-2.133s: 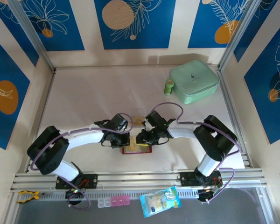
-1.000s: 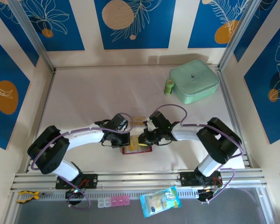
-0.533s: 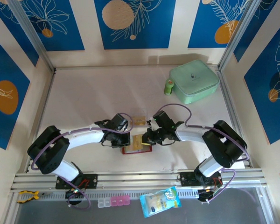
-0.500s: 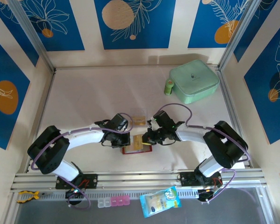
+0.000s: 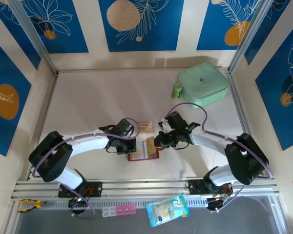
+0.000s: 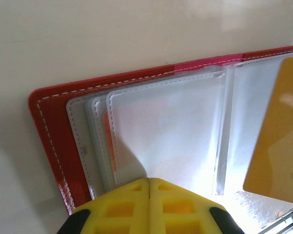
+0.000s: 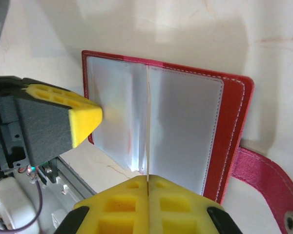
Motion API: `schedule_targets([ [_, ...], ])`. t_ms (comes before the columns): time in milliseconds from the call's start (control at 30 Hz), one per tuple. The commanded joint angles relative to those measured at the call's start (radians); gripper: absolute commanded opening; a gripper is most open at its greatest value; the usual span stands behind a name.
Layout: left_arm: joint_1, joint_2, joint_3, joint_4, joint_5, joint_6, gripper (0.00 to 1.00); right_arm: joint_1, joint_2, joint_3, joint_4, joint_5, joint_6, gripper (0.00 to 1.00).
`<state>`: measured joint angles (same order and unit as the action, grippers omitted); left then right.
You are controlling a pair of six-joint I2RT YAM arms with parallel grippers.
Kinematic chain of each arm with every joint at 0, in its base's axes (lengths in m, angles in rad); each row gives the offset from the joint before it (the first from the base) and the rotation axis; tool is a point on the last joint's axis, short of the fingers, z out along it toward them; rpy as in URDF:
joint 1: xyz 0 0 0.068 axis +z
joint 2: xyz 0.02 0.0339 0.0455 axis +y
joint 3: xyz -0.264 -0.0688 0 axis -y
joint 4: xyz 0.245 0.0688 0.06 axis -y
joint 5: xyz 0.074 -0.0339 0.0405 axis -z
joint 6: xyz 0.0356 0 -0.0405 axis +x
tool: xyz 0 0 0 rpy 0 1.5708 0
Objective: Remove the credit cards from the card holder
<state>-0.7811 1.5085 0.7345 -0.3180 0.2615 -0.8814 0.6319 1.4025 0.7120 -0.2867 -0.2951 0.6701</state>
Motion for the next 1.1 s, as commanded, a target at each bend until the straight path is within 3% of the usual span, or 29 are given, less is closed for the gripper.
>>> schedule_targets([
  [0, -0.005, -0.012, 0.009, -0.038, -0.020, 0.005, 0.05, -0.005, -0.032, 0.075, -0.119, -0.002, -0.177, 0.02],
  [333, -0.002, -0.089, 0.009, -0.067, -0.071, 0.012, 0.10, -0.036, 0.048, 0.330, -0.391, 0.088, -0.749, 0.00],
  [533, 0.010, -0.146, -0.020, -0.080, -0.089, 0.007, 0.13, -0.029, 0.132, 0.496, -0.507, 0.218, -1.109, 0.00],
  [733, 0.026, -0.183, -0.042, -0.095, -0.093, 0.012, 0.14, -0.040, 0.270, 0.680, -0.595, 0.264, -1.303, 0.00],
  [1067, 0.056, -0.232, -0.083, -0.105, -0.099, 0.008, 0.14, -0.039, 0.481, 0.940, -0.682, 0.261, -1.427, 0.00],
])
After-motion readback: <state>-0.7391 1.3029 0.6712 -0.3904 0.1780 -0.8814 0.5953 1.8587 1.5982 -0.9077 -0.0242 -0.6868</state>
